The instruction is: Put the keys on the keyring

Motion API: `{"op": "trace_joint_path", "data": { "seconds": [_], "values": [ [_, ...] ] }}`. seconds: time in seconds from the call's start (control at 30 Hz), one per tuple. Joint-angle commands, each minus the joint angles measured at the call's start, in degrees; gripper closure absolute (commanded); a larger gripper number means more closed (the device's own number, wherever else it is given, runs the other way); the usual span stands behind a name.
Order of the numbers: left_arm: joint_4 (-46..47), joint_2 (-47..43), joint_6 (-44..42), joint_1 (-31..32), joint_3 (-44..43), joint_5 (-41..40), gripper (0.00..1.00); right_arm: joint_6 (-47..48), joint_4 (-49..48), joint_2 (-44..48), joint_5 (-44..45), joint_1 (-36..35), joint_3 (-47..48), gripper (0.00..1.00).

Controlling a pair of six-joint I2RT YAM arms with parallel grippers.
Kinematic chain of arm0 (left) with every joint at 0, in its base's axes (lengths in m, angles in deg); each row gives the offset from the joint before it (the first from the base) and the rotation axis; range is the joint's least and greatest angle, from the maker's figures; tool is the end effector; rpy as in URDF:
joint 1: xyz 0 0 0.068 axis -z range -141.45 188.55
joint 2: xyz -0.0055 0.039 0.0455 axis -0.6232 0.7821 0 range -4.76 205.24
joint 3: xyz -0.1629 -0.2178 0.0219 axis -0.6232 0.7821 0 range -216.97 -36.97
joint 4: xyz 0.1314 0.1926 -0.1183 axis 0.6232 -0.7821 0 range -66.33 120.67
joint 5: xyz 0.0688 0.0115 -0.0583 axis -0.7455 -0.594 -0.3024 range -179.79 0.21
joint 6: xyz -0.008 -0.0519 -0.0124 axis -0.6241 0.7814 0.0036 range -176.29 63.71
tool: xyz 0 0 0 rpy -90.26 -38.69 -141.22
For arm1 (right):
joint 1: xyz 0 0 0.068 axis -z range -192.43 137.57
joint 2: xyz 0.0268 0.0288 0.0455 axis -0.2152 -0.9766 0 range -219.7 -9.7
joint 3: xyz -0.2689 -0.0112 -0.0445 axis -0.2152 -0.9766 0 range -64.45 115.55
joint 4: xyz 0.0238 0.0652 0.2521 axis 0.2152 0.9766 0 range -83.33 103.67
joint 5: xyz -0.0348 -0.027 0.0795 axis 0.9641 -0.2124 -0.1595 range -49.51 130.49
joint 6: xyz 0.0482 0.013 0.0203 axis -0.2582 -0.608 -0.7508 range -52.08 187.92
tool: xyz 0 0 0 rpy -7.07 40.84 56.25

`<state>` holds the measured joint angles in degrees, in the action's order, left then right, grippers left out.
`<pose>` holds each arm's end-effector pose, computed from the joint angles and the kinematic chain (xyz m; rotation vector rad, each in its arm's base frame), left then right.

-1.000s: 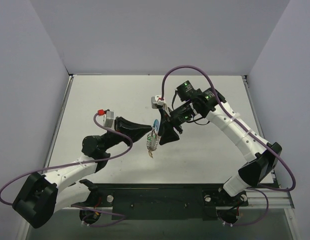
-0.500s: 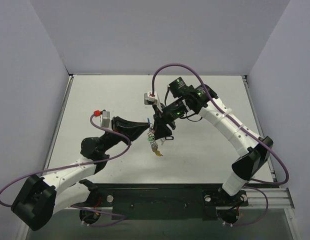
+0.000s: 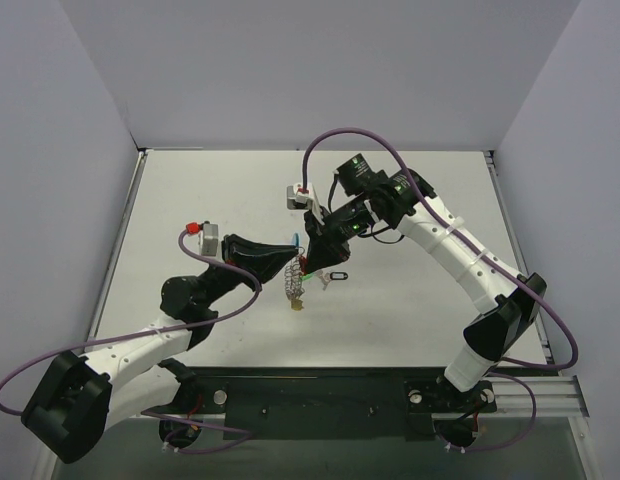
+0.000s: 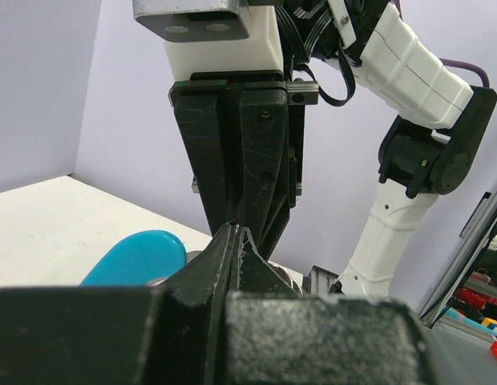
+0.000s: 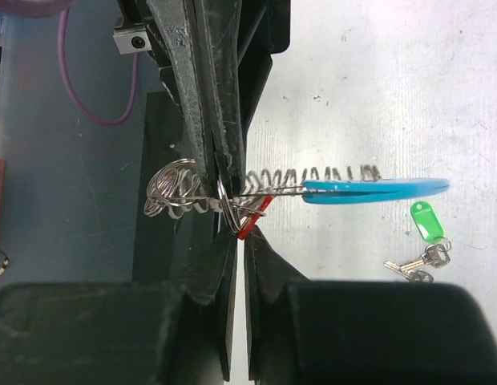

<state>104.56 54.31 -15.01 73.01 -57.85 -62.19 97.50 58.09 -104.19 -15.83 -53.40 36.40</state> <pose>0.1553 -0.1266 0.2972 0.4273 1.0481 -1.4200 0.2401 0.2478 0.3971 -1.6464 1.4949 1.2456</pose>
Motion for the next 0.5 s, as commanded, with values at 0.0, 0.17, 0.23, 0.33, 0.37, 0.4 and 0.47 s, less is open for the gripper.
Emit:
{"op": "trace_joint_path", "data": {
  "seconds": [0.0,0.17,0.23,0.33,0.37,0.4,0.47],
  "values": [
    [12.0,-1.7,-0.1,0.2,-0.3,-0.7,1.0,-0.2,0.3,0.9,-0.1,-0.1,2.1,1.0],
    [11.7,-1.2,-0.1,0.2,-0.1,-0.1,1.0,-0.6,0.3,2.1,-0.5,0.7,2.5,1.0],
    [11.7,-1.0,0.1,0.2,-0.1,0.3,1.0,-0.6,0.3,2.6,-0.6,1.5,2.6,1.0],
    [11.3,-0.7,0.3,0.2,0.1,1.0,1.0,-0.8,0.3,3.7,-1.1,2.7,2.6,1.0],
    [11.3,-0.5,0.3,0.2,0.1,1.1,1.0,-0.8,0.3,3.9,-1.3,3.3,2.3,1.0],
    [11.3,-0.5,0.3,0.2,0.2,1.1,1.0,-0.8,0.3,4.4,-1.5,3.4,2.2,1.0],
    [11.2,-0.5,0.1,0.2,0.4,1.2,1.0,-0.6,0.4,4.8,-1.9,3.9,1.6,1.0]
  ]
}}
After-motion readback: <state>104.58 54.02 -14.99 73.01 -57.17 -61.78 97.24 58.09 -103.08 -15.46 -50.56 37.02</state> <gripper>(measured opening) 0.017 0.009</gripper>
